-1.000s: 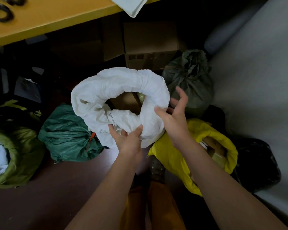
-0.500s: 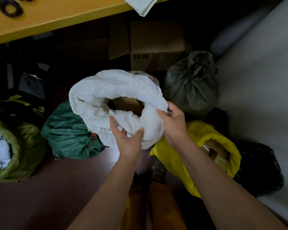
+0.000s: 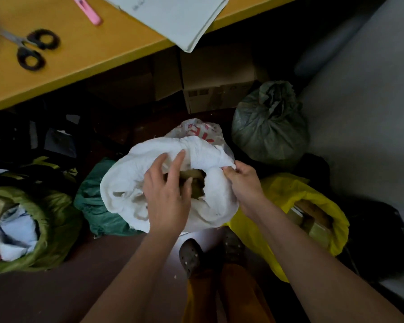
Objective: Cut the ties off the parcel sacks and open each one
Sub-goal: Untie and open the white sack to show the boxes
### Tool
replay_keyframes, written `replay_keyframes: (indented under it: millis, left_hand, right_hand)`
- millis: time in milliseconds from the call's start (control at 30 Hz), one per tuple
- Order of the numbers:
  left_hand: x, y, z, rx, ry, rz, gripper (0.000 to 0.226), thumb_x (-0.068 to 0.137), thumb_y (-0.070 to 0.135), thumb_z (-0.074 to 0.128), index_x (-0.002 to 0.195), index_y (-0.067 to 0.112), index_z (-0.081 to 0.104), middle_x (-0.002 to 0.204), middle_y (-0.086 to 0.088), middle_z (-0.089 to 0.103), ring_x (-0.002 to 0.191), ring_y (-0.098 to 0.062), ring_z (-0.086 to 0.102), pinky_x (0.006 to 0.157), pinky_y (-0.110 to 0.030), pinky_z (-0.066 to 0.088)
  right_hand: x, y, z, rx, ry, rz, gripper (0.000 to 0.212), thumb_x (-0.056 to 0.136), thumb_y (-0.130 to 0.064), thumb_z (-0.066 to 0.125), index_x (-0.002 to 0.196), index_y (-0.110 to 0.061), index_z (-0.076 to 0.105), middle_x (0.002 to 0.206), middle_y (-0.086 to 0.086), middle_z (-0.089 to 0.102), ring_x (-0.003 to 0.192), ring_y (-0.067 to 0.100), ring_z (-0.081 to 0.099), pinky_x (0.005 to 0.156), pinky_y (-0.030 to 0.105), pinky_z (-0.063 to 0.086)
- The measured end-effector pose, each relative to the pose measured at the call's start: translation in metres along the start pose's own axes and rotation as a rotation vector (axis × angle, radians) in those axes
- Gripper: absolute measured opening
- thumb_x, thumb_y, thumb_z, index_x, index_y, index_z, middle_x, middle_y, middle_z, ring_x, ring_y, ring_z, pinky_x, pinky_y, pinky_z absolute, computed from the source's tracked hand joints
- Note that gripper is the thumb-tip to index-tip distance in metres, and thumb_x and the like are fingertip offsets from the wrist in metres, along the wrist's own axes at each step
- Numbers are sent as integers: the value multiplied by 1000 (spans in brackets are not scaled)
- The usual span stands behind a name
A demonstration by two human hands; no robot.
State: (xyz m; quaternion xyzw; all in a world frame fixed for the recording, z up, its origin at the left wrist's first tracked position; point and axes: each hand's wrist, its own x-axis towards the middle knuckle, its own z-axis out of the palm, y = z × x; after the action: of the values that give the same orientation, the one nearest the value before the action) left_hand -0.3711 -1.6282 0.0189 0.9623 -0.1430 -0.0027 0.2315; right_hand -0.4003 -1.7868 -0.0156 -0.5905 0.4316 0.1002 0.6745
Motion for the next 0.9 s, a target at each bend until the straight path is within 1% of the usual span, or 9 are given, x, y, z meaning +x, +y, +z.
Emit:
replay_keyframes:
  millis: [100,167,300,367,467,600,667,767,900]
  left_hand:
    - [24,-3,7,112,-162,147,61,87,24,68,142,31,44,149,-4,38,128,-40,36,102,-54,33]
    - [37,-9,14,103,-185,180,55,87,20,68,138,29,50,147,-2,43,126,-41,38,102,-54,33]
    - [58,-23,31,-19,-203,180,28,89,11,64,116,14,67,132,-3,59,124,-37,39,102,-50,36]
    - [66,-34,39,-124,-258,149,19,92,10,59,107,11,70,117,0,66,123,-25,38,103,-40,34]
    - [76,-46,44,-335,-326,-1,20,94,16,55,83,5,69,86,4,60,103,-9,41,88,-25,38]
    - [84,-44,47,-417,-383,-123,32,95,22,54,64,16,52,68,3,48,88,-16,44,69,-7,32]
    - [89,-43,48,-392,-404,-126,31,96,24,53,68,11,54,72,4,44,88,-17,44,71,-14,32]
    - [97,-40,49,-324,-391,-46,34,97,28,52,72,5,55,70,5,43,89,-18,44,75,-24,31]
    - [108,-31,48,-289,-346,39,36,96,27,54,65,9,50,62,0,46,82,-18,41,72,-28,30]
  right_hand:
    - [2,0,-5,3,-33,0,16,96,-22,57,104,-19,71,102,3,72,101,22,67,91,40,54]
    - [6,1,-9,3,-69,-22,14,96,-23,58,98,-22,72,100,1,73,99,18,68,87,34,55]
    - [13,7,-14,-33,-135,-55,22,95,-32,59,80,-27,73,81,-9,75,76,2,69,62,16,52]
    - [18,8,-17,-14,-139,-68,23,95,-32,59,78,-25,74,77,-6,75,72,4,69,59,16,51]
    - [29,8,-25,10,-79,-90,20,94,-33,62,87,-18,71,80,-1,74,74,8,69,63,22,53]
    - [39,11,-24,-106,32,-105,10,92,-38,63,95,-29,62,92,-2,73,86,11,68,70,23,53]
    - [38,11,-20,-278,139,-186,20,93,-39,60,109,-28,57,97,-1,67,94,15,62,78,29,51]
    - [22,3,-3,-580,396,-511,39,93,-49,50,123,-24,55,107,-1,57,102,16,45,88,36,44]
    - [8,-8,33,-909,351,-617,73,79,-69,54,130,-18,55,128,4,55,115,24,49,93,40,44]
